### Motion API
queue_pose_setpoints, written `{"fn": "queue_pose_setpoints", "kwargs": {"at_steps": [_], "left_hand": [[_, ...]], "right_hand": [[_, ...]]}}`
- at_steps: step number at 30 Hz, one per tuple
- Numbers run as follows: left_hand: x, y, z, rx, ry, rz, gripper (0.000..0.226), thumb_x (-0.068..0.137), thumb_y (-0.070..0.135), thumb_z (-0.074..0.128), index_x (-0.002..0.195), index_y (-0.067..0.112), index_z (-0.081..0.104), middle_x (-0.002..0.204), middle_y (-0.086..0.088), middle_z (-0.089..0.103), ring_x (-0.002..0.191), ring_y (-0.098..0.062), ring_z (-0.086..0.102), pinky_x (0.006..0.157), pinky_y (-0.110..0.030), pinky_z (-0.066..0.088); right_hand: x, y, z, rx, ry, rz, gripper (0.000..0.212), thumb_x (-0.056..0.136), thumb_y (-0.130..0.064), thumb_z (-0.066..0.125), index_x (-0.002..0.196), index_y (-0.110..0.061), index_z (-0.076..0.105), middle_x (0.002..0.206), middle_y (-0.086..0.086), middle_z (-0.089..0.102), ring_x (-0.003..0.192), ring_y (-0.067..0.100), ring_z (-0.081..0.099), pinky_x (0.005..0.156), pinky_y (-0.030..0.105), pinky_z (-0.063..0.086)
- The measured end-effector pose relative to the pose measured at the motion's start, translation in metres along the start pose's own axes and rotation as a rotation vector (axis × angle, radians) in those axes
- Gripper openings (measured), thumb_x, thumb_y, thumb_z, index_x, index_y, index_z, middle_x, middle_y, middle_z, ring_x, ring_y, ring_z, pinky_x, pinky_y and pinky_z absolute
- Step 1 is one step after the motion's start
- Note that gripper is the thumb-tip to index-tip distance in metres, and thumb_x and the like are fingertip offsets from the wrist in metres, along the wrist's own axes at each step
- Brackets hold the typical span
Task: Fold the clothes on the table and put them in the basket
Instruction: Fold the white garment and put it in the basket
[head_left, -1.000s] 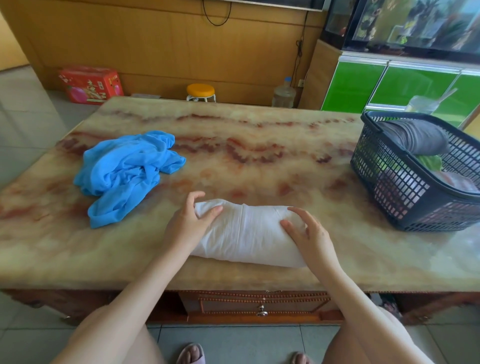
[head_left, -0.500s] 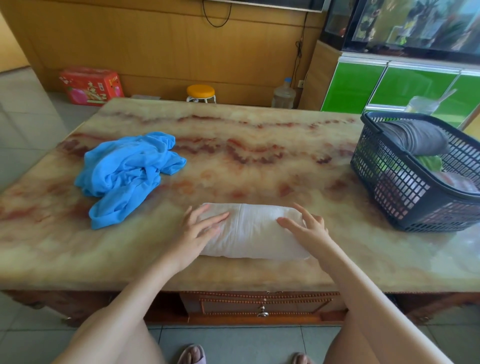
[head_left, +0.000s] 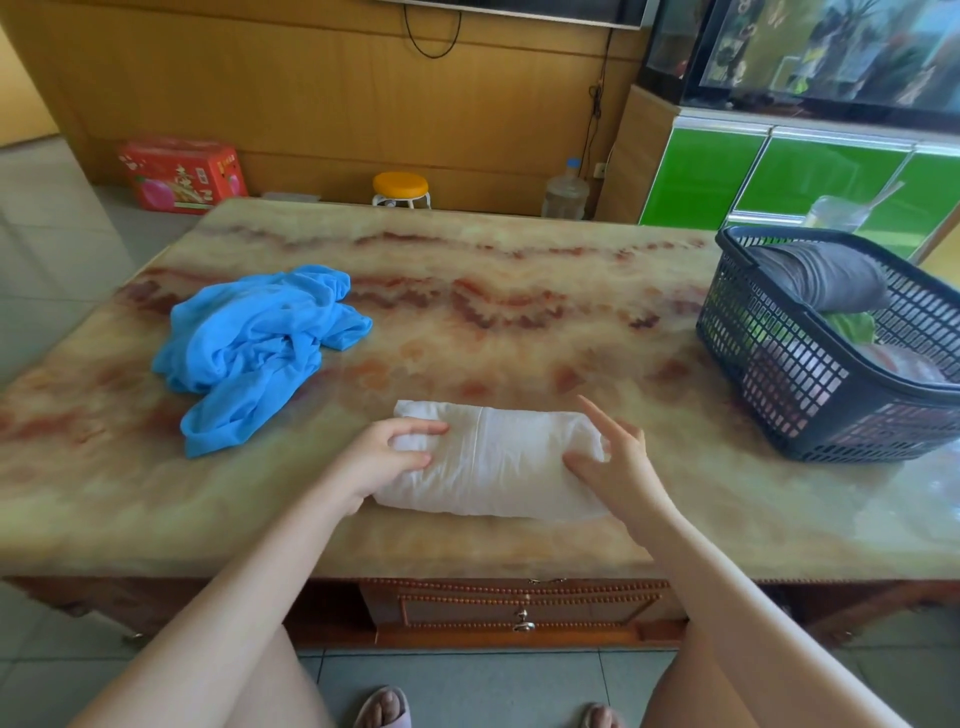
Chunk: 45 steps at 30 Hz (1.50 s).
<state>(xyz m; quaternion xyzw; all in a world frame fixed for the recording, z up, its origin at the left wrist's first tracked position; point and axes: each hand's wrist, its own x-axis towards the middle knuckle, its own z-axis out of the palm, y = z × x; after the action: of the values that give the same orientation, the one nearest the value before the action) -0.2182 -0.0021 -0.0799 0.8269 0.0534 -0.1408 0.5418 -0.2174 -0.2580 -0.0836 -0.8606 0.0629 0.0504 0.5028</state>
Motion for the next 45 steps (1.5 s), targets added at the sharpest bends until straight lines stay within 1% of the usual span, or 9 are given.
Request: {"fn": "queue_pose_setpoints", "kwargs": {"at_steps": [3, 7, 12, 16, 21, 28, 35, 41, 45], "left_hand": [[-0.003, 0.000, 0.000, -0.014, 0.025, 0.000, 0.039, 0.085, 0.004, 0.065, 0.114, 0.031, 0.066, 0.140, 0.003, 0.048, 0.130, -0.010, 0.036, 0.095, -0.021, 0.028], [-0.005, 0.001, 0.005, 0.014, 0.071, 0.003, 0.045, 0.084, 0.004, 0.066, 0.121, 0.029, 0.063, 0.143, 0.000, 0.045, 0.134, -0.013, 0.034, 0.092, -0.019, 0.026], [-0.006, 0.002, 0.006, 0.023, 0.095, -0.007, 0.049, 0.083, 0.005, 0.068, 0.125, 0.029, 0.061, 0.146, -0.001, 0.041, 0.136, -0.015, 0.033, 0.091, -0.019, 0.027], [-0.011, -0.001, 0.009, 0.003, 0.126, -0.010, 0.050, 0.081, 0.006, 0.071, 0.123, 0.032, 0.062, 0.144, -0.001, 0.044, 0.132, -0.013, 0.037, 0.091, -0.018, 0.030], [-0.016, -0.001, 0.016, 0.043, 0.223, -0.004, 0.051, 0.078, 0.008, 0.072, 0.121, 0.033, 0.063, 0.130, 0.001, 0.052, 0.093, -0.002, 0.045, 0.060, -0.004, 0.034], [-0.027, 0.033, 0.035, 0.136, 0.343, 0.123, 0.055, 0.076, 0.016, 0.075, 0.126, 0.033, 0.059, 0.125, -0.008, 0.041, 0.109, -0.021, 0.049, 0.080, -0.018, 0.033], [-0.022, 0.111, 0.058, 0.173, 0.364, 0.281, 0.058, 0.075, 0.017, 0.076, 0.129, 0.029, 0.058, 0.108, -0.004, 0.041, 0.091, -0.014, 0.046, 0.070, -0.011, 0.027], [-0.004, 0.189, 0.099, 0.151, 0.326, 0.399, 0.061, 0.074, 0.022, 0.078, 0.131, 0.025, 0.056, 0.126, -0.010, 0.047, 0.113, -0.020, 0.049, 0.091, -0.015, 0.033], [0.022, 0.246, 0.148, 0.157, 0.247, 0.456, 0.060, 0.077, 0.028, 0.074, 0.133, 0.023, 0.053, 0.132, -0.009, 0.052, 0.120, -0.017, 0.049, 0.092, -0.017, 0.035]], "right_hand": [[-0.006, 0.002, -0.005, -0.048, -0.152, -0.102, 0.057, 0.091, -0.004, 0.055, 0.131, -0.045, 0.050, 0.154, -0.005, 0.011, 0.143, 0.016, 0.015, 0.099, 0.027, 0.031], [-0.003, -0.001, -0.025, 0.277, -0.450, 0.171, 0.050, 0.085, -0.014, 0.069, 0.117, -0.052, 0.059, 0.141, -0.012, 0.031, 0.128, 0.014, 0.040, 0.109, 0.034, 0.035], [0.010, -0.007, -0.015, 0.066, -0.271, 0.212, 0.058, 0.073, -0.021, 0.079, 0.119, -0.051, 0.059, 0.131, 0.000, 0.046, 0.115, 0.022, 0.052, 0.101, 0.041, 0.046], [0.009, -0.008, -0.019, 0.097, -0.305, 0.246, 0.062, 0.072, -0.018, 0.081, 0.124, -0.044, 0.058, 0.127, -0.001, 0.048, 0.110, 0.021, 0.056, 0.096, 0.041, 0.050], [0.008, -0.014, -0.024, 0.203, -0.400, 0.268, 0.061, 0.077, -0.004, 0.076, 0.128, -0.032, 0.058, 0.136, -0.008, 0.040, 0.112, 0.018, 0.056, 0.091, 0.036, 0.052], [0.000, -0.037, -0.061, 0.067, -0.294, 0.038, 0.063, 0.079, -0.002, 0.073, 0.132, -0.033, 0.054, 0.129, -0.001, 0.037, 0.115, 0.018, 0.046, 0.093, 0.026, 0.037], [-0.001, -0.072, -0.134, -0.073, -0.181, -0.098, 0.063, 0.082, -0.004, 0.071, 0.134, -0.031, 0.050, 0.128, 0.004, 0.049, 0.100, 0.011, 0.050, 0.086, 0.021, 0.035], [0.014, -0.096, -0.228, -0.319, -0.080, -0.219, 0.067, 0.085, -0.008, 0.069, 0.142, -0.028, 0.040, 0.122, -0.008, 0.047, 0.108, 0.006, 0.043, 0.085, 0.015, 0.034], [0.027, -0.101, -0.308, -0.360, -0.031, -0.155, 0.063, 0.084, -0.004, 0.068, 0.137, -0.031, 0.046, 0.135, 0.002, 0.046, 0.107, 0.013, 0.049, 0.089, 0.022, 0.039]]}}
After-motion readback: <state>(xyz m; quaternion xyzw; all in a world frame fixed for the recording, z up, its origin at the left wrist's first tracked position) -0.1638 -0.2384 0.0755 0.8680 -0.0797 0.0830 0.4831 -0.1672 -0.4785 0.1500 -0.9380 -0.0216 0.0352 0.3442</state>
